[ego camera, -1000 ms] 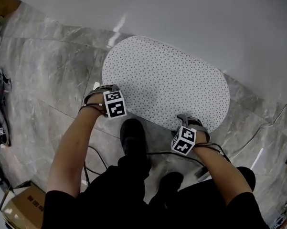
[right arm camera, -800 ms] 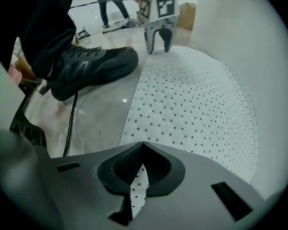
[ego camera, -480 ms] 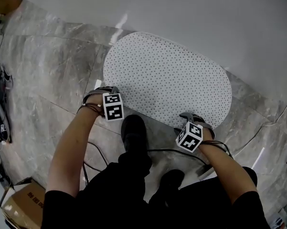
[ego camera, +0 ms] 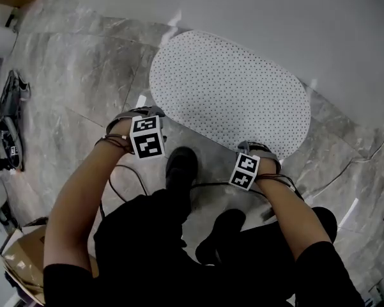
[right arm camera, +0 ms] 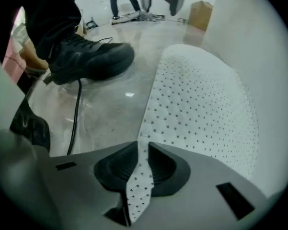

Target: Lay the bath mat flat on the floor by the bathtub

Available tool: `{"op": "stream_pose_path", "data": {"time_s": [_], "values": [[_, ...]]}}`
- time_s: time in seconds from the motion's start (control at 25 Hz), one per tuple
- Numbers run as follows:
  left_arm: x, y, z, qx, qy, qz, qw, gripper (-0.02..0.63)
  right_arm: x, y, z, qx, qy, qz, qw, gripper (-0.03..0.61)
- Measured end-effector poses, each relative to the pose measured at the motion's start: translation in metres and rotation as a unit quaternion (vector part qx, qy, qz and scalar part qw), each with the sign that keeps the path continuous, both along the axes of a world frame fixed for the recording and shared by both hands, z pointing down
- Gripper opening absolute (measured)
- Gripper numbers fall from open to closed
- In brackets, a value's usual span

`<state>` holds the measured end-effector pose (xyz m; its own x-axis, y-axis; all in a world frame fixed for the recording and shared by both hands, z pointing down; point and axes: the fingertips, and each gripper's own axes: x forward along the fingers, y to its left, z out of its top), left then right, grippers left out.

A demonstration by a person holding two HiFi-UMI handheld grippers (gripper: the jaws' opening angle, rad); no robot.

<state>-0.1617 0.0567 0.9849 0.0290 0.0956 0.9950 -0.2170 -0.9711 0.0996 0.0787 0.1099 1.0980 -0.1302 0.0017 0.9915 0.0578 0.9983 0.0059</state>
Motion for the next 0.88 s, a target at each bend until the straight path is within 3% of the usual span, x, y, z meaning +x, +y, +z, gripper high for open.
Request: {"op": "stream_pose_path", "data": {"time_s": [0.08, 0.16, 0.28, 0.4, 0.56, 0.72, 0.76, 0.8, 0.88], "values": [[0.014, 0.009, 0.006, 0.002, 0.02, 0.009, 0.9998, 0.276, 0.003, 0.023, 0.0, 0.012, 0.003, -0.048, 0.999, 0.014], [0.016, 0.004, 0.036, 0.012, 0.014, 0.031, 0.9993, 0.278, 0.003, 0.021, -0.001, 0.014, 0.0, -0.058, 0.998, 0.014], [0.013, -0.007, 0.085, 0.034, -0.007, 0.075, 0.9966, 0.278, 0.009, 0.007, -0.007, -0.004, -0.017, 0.0, 1.0, 0.012], [0.028, -0.015, 0.111, 0.049, 0.015, 0.081, 0.9954, 0.278, 0.012, -0.009, -0.021, -0.004, -0.042, 0.053, 0.998, 0.012], [0.035, -0.016, 0.118, 0.047, 0.035, 0.113, 0.9919, 0.284, 0.007, -0.031, -0.039, 0.011, -0.075, 0.096, 0.992, 0.011], [0.037, -0.015, 0.117, 0.036, 0.046, 0.11, 0.9922, 0.27, 0.012, -0.03, -0.05, -0.016, -0.088, 0.117, 0.989, 0.011], [0.038, -0.014, 0.116, 0.029, 0.046, 0.108, 0.9927, 0.239, 0.014, -0.025, -0.049, -0.021, -0.085, 0.11, 0.99, 0.011], [0.04, -0.013, 0.115, 0.021, 0.045, 0.111, 0.9926, 0.026, 0.017, -0.018, -0.047, -0.024, -0.078, 0.1, 0.992, 0.011], [0.041, -0.011, 0.114, 0.014, 0.038, 0.126, 0.9912, 0.015, 0.03, -0.006, -0.038, -0.033, -0.056, 0.083, 0.994, 0.011]]}}
